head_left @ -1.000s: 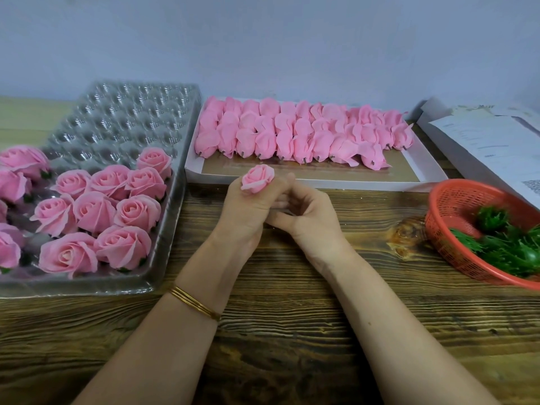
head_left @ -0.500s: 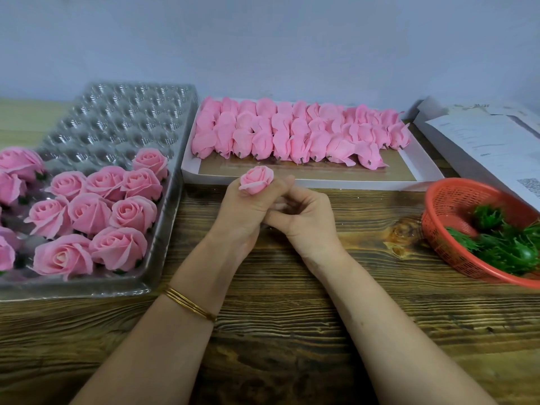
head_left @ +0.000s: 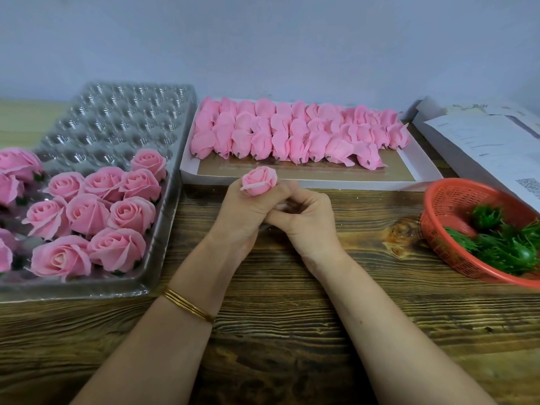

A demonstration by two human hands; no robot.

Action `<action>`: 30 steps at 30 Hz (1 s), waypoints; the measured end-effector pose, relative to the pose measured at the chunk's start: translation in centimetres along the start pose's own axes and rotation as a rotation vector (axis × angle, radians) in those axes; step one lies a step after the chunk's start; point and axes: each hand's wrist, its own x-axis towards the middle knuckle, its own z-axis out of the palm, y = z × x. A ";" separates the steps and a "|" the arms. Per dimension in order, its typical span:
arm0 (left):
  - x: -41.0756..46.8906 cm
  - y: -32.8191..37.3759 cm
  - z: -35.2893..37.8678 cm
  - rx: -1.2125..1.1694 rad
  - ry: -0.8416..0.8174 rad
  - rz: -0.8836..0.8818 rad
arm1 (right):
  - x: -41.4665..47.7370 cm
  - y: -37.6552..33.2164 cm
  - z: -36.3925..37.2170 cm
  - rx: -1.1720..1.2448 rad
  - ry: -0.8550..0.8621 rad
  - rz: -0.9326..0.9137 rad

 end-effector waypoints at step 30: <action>0.3 3.9 0.7 1.259 0.078 0.138 | 0.6 0.9 -0.9 -0.260 0.070 -0.041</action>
